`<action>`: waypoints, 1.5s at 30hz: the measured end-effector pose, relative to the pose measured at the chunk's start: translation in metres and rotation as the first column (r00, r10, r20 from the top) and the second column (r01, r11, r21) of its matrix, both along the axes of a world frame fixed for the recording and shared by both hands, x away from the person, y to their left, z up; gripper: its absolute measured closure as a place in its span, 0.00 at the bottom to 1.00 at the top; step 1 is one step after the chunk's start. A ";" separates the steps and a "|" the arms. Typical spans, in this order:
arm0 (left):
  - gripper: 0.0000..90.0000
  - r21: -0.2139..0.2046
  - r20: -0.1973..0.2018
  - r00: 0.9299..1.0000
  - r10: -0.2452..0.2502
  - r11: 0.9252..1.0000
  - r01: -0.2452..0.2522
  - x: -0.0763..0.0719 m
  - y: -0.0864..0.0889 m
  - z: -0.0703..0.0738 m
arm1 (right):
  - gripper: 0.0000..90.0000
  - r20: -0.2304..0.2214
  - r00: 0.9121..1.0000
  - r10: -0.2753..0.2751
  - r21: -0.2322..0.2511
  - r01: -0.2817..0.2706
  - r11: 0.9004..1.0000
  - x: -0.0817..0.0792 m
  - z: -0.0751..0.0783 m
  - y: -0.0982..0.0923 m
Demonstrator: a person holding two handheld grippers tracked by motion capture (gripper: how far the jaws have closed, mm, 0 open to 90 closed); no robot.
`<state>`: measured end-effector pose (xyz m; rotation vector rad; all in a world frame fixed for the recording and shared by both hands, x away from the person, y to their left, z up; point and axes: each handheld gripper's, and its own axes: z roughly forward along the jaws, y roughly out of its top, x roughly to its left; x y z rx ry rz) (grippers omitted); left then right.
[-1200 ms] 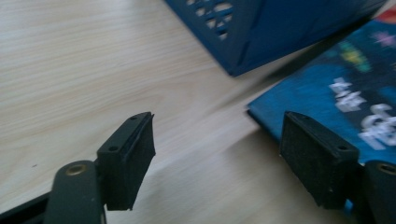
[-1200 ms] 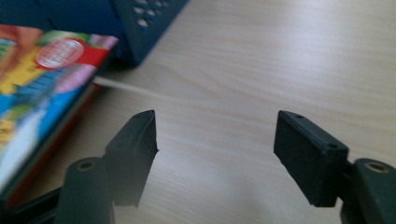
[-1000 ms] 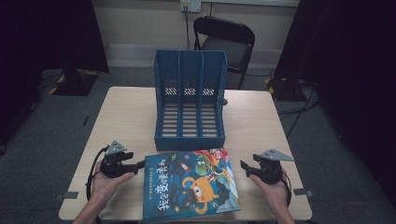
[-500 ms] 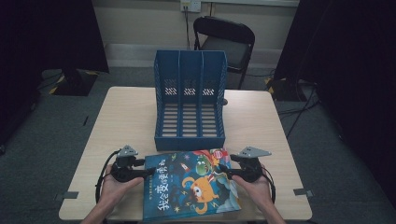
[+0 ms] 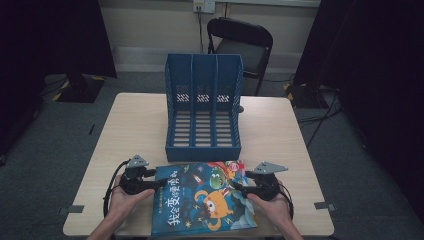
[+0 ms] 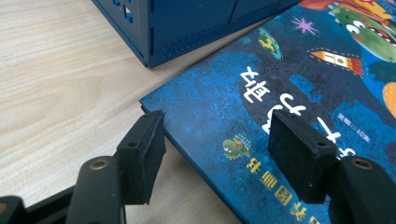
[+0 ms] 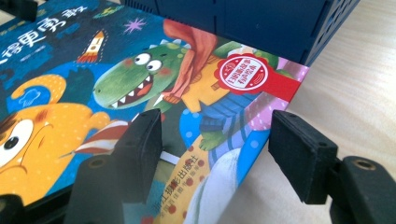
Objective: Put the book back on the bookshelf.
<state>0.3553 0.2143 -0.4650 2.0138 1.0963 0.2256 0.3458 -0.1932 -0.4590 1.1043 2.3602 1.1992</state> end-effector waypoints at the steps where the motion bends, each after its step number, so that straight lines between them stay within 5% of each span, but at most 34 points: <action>1: 0.41 0.001 0.001 1.000 -0.001 1.000 0.001 0.002 0.000 0.000 | 0.41 -0.003 1.000 0.004 0.000 -0.004 1.000 -0.004 0.000 -0.001; 18: 0.47 -0.010 0.018 1.000 -0.016 1.000 0.016 0.012 -0.008 0.000 | 0.45 -0.025 0.999 0.035 -0.006 -0.036 0.999 -0.047 0.004 -0.010; 22: 0.53 -0.021 0.002 1.000 -0.011 1.000 0.011 0.007 -0.004 0.004 | 0.39 0.003 1.000 0.023 -0.023 -0.023 0.999 -0.032 0.006 -0.006; 27: 0.53 -0.023 -0.026 0.999 -0.019 1.000 0.018 -0.006 0.002 0.002 | 0.42 0.054 0.996 0.076 -0.025 -0.075 0.997 0.002 0.014 0.010; 31: 0.53 -0.041 -0.024 0.999 -0.030 0.999 0.029 -0.005 0.003 0.000 | 0.44 0.034 0.992 0.126 -0.024 -0.125 0.992 0.019 0.010 0.027; 45: 0.57 -0.038 -0.017 0.999 -0.032 0.999 0.032 0.002 -0.005 0.000 | 0.44 0.060 0.986 0.154 -0.073 -0.149 0.986 0.008 0.003 0.036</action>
